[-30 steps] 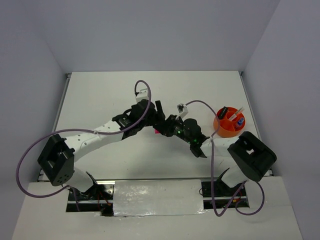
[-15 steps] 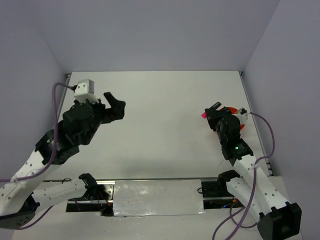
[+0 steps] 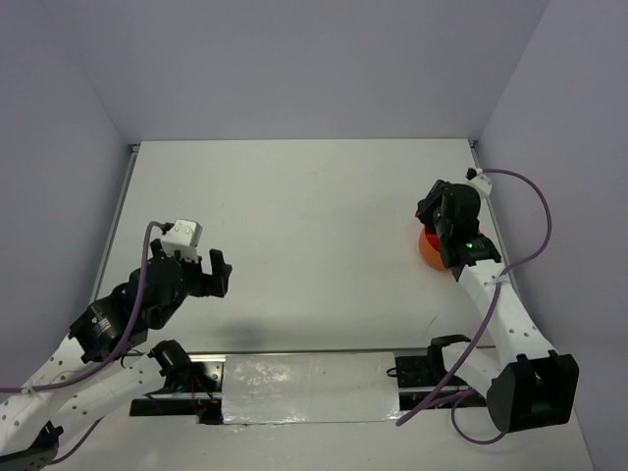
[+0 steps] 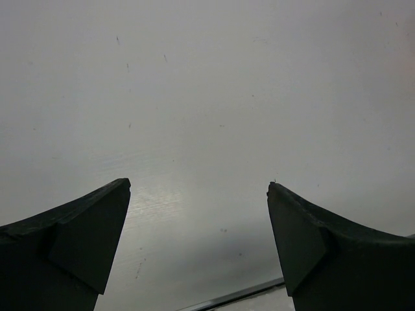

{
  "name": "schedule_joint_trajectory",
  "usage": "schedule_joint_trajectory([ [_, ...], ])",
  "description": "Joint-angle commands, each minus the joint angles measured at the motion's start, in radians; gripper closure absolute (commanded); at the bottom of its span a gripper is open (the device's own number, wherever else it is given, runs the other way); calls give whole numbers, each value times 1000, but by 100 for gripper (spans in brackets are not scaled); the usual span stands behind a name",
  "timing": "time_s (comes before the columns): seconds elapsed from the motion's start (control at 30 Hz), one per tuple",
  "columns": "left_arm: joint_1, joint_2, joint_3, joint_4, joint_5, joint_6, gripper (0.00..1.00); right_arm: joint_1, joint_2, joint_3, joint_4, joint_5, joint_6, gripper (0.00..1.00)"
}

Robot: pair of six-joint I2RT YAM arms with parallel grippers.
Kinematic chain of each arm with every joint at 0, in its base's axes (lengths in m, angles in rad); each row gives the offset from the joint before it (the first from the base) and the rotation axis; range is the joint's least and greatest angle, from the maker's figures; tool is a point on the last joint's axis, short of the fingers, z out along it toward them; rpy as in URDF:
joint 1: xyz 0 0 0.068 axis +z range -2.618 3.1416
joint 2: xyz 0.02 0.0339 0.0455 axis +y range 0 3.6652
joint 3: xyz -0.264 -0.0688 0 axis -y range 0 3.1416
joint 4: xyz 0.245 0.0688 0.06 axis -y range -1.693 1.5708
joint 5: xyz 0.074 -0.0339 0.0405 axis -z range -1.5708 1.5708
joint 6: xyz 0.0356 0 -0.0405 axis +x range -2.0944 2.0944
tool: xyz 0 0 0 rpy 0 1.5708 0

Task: Sort the stationery into containers
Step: Place the pen in the storage box.

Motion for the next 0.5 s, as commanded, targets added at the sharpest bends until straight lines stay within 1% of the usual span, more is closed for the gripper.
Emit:
schedule_joint_trajectory([
  [0.0,2,-12,-46,117,20,44,1,-22,-46,-13,-30,-67,39,100],
  [0.03,3,-3,-42,108,16,46,1,-28,-66,-44,-19,-96,129,100],
  [0.07,3,5,-39,106,8,44,1,-28,-74,-51,-24,-102,170,100],
  [0.1,6,16,-42,104,1,40,1,-26,-83,-58,-42,-82,232,100],
  [0.17,6,26,-43,98,13,35,1,-25,-88,-53,-34,-43,210,100],
  [0.2,8,25,-45,100,22,38,1,-26,-86,-53,-13,-38,164,100],
  [0.23,8,22,-48,107,33,41,1,-26,-72,-42,24,-71,59,100],
  [0.27,8,16,-54,114,42,46,1,-26,-60,-27,7,-73,32,98],
  [0.3,8,7,-55,117,48,49,1,-29,-48,-4,-20,-64,29,98],
  [0.33,8,2,-57,117,47,49,1,-34,-36,23,-72,-53,58,99],
  [0.37,8,-1,-57,117,42,46,1,-36,-38,22,-80,-59,82,100],
  [0.47,8,-6,-57,115,33,43,1,-37,-94,-39,-27,-135,196,100],
])
